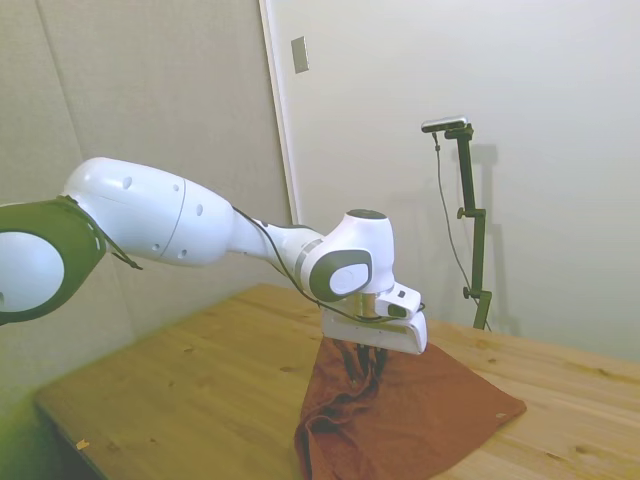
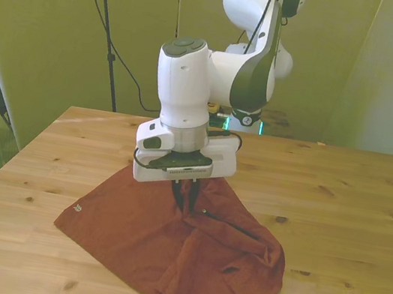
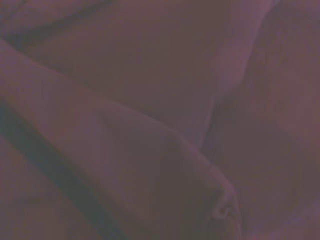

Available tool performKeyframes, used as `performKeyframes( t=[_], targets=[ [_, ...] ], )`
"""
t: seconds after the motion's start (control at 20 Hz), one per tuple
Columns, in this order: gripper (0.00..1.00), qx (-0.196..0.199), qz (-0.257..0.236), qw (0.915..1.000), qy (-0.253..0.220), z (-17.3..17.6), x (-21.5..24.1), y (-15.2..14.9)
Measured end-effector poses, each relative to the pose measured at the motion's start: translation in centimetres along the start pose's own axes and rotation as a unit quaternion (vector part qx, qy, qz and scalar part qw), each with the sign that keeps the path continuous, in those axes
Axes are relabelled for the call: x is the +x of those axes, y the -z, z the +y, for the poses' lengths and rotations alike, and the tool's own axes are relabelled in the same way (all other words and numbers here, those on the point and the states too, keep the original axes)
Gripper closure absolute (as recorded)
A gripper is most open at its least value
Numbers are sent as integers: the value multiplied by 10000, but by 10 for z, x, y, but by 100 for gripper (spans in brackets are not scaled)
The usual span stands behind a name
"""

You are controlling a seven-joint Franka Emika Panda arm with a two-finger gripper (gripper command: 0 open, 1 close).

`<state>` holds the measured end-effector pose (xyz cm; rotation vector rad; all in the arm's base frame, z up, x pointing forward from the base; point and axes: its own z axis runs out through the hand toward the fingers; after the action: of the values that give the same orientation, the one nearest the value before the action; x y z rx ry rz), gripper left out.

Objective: Unfold the shorts

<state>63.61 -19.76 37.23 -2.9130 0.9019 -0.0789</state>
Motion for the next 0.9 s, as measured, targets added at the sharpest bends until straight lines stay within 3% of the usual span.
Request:
performKeyframes(
  t=[0.3,0.6,0.9],
  targets=[
    [100,-43,136,9994,326,-48,-46,24],
    [100,-550,299,9908,1203,-141,-165,11],
    [100,-737,257,9808,1790,-143,-255,12]
  ],
)
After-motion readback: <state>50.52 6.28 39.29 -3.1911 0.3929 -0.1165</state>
